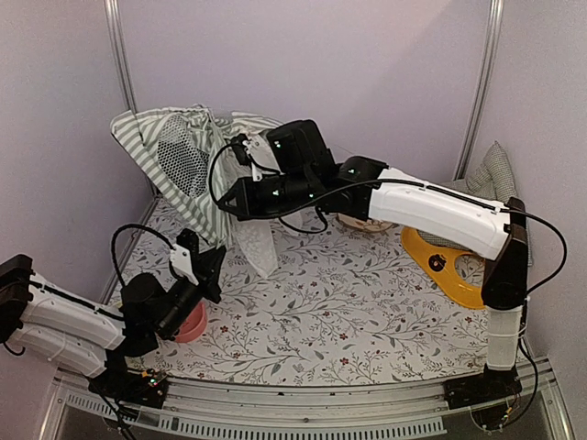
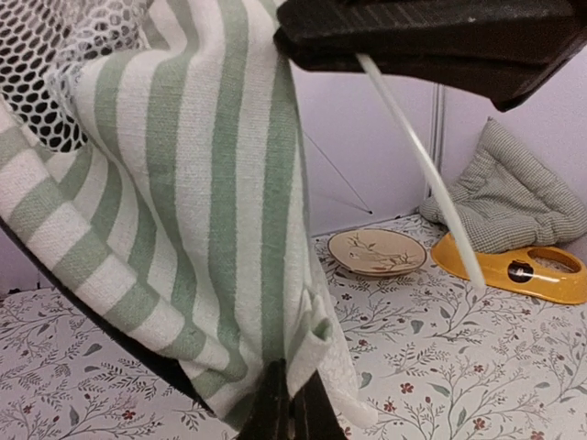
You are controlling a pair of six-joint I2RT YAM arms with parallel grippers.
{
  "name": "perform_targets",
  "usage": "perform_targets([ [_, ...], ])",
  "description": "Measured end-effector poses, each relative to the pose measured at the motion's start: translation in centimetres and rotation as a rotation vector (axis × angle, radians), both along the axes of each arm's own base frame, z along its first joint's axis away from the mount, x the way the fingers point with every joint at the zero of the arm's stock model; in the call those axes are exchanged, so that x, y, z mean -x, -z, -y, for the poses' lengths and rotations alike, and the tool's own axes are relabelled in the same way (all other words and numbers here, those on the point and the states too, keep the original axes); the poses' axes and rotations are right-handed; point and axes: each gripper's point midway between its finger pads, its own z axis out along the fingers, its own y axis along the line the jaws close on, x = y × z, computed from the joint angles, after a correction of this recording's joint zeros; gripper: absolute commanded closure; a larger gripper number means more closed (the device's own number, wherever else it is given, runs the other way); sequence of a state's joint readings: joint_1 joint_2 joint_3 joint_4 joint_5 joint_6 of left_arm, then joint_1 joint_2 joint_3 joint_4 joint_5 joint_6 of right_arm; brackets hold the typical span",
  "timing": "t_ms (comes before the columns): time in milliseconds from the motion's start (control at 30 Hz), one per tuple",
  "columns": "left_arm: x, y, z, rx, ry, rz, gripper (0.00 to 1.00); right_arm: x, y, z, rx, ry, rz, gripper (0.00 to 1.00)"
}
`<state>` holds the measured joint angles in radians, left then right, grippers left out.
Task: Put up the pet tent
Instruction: Insert the tent pole into the pole socket of the pet tent.
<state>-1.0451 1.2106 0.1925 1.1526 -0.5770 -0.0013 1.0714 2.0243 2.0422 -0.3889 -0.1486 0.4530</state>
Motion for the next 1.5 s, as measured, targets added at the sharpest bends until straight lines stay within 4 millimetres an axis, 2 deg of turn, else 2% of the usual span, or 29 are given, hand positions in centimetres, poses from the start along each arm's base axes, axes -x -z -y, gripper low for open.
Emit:
perform_targets([
  [400,1.0,0.1,1.8,-0.04,0.042,-0.019,1.0,-0.5,0.3,-0.9,-0.039,0.017,-0.03,1.0],
  [833,1.9,-2.0,1.5,-0.008,0.07,0.003,1.0,-1.7,-0.4,-1.0,-0.067,0.073,0.013,1.0],
  [1500,1.7,-1.6,0.9,0.011,0.074,-0.041,1.0,-2.4,1.5,-1.7,-0.052,0.097,0.045,1.0],
])
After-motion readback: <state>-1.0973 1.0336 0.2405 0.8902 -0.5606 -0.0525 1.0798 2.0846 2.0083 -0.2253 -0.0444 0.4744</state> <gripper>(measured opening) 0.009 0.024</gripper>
